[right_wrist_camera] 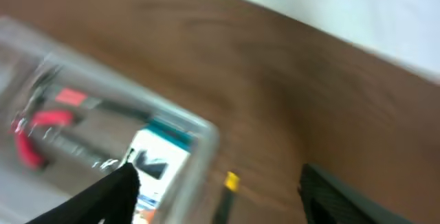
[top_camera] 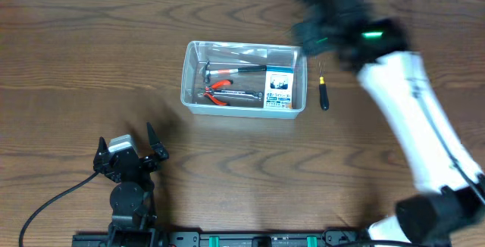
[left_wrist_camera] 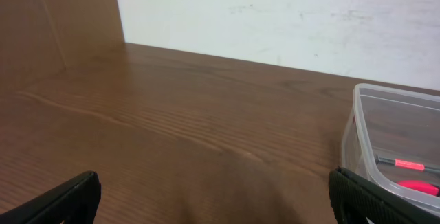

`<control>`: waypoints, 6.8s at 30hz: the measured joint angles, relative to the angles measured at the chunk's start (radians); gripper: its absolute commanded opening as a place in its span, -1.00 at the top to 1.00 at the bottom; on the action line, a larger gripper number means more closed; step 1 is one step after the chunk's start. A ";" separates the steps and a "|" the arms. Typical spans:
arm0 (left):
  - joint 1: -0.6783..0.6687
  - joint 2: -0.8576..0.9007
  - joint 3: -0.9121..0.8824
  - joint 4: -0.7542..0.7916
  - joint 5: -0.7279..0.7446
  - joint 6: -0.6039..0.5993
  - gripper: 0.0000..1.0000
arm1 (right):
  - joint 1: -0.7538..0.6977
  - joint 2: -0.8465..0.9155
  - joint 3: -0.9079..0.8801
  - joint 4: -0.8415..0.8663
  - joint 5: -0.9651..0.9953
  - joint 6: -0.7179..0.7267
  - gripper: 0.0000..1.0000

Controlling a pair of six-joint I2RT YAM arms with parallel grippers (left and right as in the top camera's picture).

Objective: Pack container

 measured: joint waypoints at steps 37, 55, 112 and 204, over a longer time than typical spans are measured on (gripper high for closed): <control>0.000 0.000 0.000 0.000 0.000 0.000 -0.96 | -0.141 0.376 -0.377 0.126 -0.164 0.243 0.69; 0.000 0.000 0.000 0.000 0.000 0.000 -0.96 | 0.010 -0.161 -0.227 0.255 -0.101 0.090 0.98; 0.000 0.000 0.000 0.000 0.000 0.000 -0.96 | 0.131 -0.467 -0.236 0.170 0.116 -0.114 -0.99; 0.000 0.000 0.000 0.000 0.000 0.000 -0.96 | -0.215 -1.675 -1.624 0.399 -0.230 -0.142 -0.98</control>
